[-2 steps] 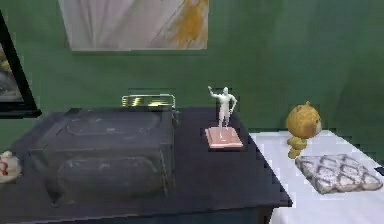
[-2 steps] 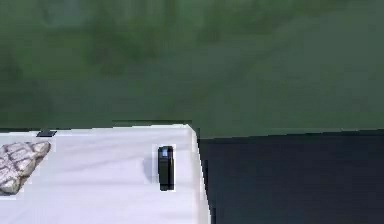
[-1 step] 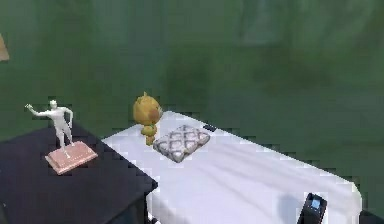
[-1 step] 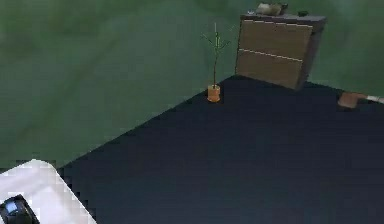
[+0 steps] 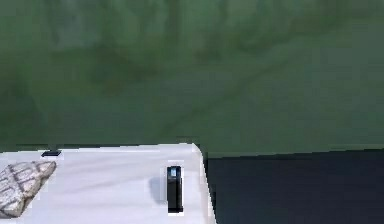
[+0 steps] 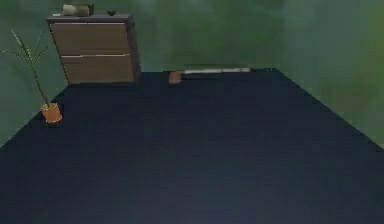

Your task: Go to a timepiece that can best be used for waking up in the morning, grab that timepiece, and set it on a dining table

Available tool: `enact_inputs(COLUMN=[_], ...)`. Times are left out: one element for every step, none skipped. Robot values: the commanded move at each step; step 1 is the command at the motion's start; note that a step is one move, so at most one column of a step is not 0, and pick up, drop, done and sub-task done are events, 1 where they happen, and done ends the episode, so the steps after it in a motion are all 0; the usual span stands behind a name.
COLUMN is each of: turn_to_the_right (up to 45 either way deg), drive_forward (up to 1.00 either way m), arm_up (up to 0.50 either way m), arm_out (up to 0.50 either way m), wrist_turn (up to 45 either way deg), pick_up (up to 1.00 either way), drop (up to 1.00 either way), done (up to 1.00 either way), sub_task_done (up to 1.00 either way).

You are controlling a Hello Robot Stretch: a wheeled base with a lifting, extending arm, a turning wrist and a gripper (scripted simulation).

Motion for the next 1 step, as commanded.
enact_inputs(turn_to_the_right=[42.0], drive_forward=[0.0], arm_up=[0.0], arm_out=[0.0], wrist_turn=[0.0], pick_up=[0.0], drop=[0.0], done=[0.0], sub_task_done=[0.0])
